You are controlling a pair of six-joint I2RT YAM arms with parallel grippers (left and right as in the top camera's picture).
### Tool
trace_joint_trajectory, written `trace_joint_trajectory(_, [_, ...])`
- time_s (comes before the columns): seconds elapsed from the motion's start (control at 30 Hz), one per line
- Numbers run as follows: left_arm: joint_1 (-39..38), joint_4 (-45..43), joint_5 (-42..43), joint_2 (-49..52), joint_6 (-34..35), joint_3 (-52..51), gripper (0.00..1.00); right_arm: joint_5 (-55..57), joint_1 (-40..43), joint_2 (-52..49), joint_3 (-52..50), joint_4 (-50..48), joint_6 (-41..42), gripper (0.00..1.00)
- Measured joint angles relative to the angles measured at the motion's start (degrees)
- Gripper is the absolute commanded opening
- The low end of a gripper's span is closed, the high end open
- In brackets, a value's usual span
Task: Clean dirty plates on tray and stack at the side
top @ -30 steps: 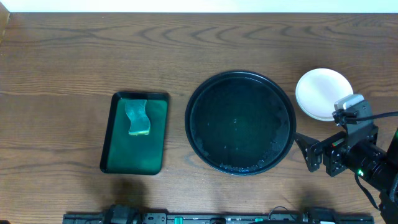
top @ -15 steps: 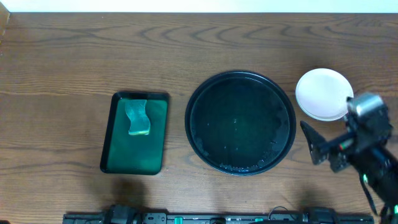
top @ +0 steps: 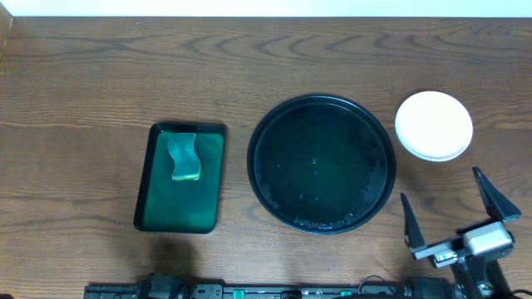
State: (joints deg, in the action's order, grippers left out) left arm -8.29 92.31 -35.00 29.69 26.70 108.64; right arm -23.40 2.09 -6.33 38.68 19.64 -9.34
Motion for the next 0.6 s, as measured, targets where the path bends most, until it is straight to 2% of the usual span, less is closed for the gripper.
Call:
trace_joint_trajectory(0.27, [0.00,0.00,0.13,0.00,0.00,0.00,0.87,0.13,0.02,5.05,-18.49,-21.09,7.93,0.99])
trace_joint_trajectory(0.6, [0.00,0.00,0.15,0.00,0.00,0.00,0.87,2.80,0.02,5.38,-30.71,-37.16,10.19,0.99])
